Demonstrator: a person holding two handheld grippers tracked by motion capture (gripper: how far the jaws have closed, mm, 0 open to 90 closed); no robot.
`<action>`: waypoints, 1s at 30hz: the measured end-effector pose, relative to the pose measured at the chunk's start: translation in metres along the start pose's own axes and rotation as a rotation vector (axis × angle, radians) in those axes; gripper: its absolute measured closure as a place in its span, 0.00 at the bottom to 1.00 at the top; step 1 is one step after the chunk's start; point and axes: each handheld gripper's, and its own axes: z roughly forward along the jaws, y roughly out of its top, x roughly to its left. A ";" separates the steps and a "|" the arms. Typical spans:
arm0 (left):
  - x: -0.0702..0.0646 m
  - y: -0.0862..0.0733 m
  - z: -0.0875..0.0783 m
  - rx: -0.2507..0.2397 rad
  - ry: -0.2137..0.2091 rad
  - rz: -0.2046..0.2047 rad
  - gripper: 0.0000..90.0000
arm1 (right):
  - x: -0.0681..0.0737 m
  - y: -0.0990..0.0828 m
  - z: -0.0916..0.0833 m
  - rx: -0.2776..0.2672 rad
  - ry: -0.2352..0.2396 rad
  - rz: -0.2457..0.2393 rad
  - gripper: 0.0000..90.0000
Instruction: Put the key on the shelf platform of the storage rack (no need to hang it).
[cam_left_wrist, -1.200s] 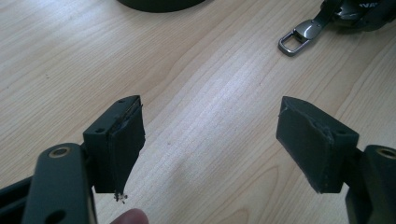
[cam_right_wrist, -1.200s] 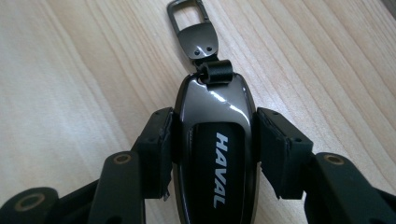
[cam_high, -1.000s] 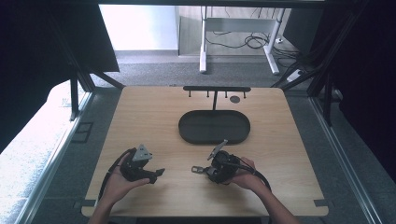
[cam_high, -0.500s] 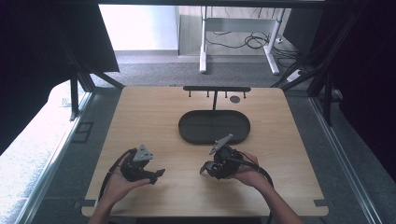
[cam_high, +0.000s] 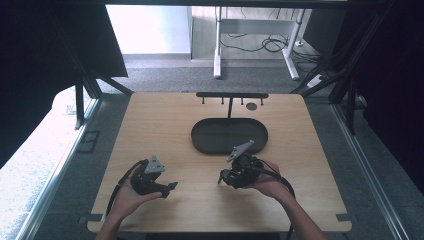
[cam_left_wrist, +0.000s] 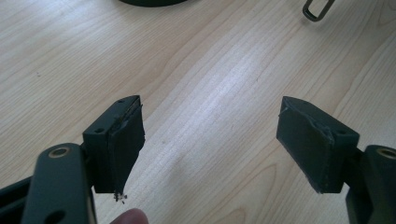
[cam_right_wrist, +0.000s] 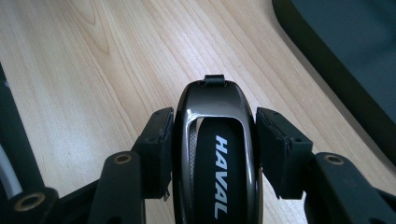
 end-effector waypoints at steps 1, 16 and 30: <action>0.000 0.000 0.000 0.000 0.000 0.002 0.26 | 0.000 0.000 -0.001 -0.001 -0.002 0.000 0.55; -0.002 0.000 0.004 0.011 -0.007 0.004 0.26 | -0.002 0.005 -0.009 -0.028 -0.018 -0.005 0.55; -0.006 0.001 0.009 0.024 -0.018 0.019 0.26 | 0.001 0.008 -0.012 -0.035 -0.018 -0.015 0.55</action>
